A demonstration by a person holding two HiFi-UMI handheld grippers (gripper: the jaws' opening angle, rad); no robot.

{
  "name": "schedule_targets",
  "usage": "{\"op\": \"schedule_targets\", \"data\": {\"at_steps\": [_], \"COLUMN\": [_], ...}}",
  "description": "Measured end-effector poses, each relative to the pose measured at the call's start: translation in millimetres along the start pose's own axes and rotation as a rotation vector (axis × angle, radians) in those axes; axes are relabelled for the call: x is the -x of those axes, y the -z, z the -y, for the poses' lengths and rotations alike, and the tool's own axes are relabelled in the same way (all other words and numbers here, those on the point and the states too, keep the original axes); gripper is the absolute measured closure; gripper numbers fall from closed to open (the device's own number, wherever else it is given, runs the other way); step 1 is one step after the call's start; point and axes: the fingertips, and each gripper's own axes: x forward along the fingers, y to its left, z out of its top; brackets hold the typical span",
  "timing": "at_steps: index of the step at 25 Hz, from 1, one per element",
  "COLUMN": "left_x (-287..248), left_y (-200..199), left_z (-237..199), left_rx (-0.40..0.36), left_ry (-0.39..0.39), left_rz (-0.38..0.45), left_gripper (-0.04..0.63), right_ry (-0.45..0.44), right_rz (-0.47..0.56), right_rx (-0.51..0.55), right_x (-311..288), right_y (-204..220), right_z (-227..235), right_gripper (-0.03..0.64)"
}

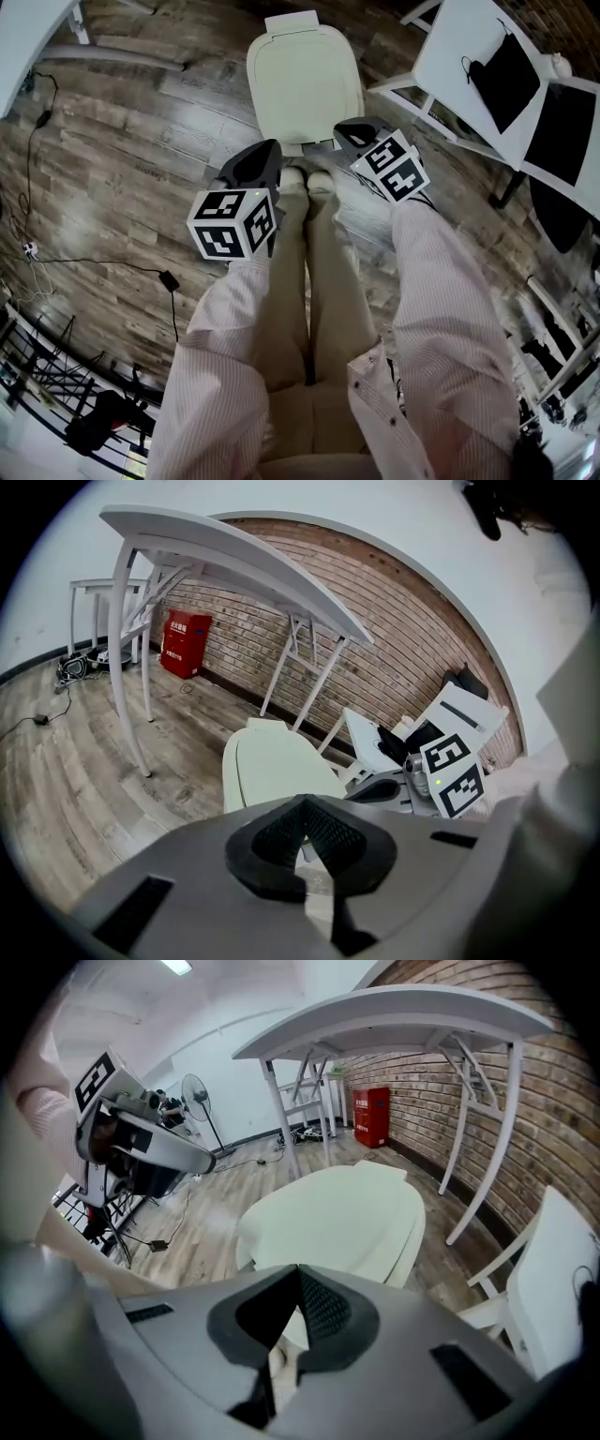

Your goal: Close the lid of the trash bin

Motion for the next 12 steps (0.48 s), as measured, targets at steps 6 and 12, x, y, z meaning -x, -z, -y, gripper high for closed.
{"op": "schedule_targets", "data": {"at_steps": [6, 12], "left_x": [-11, -14], "left_y": [6, 11], "left_z": [-9, -17], "left_rx": [0.006, 0.018], "left_ry": [0.0, -0.004], "left_rz": [-0.012, -0.027], "left_gripper": [0.603, 0.603], "right_ry": [0.017, 0.022], "right_rz": [-0.069, -0.099], "right_rx": [0.026, 0.041], "right_x": [-13, -18], "right_y": [13, 16], "right_z": [-1, -2], "right_gripper": [0.612, 0.612]}}
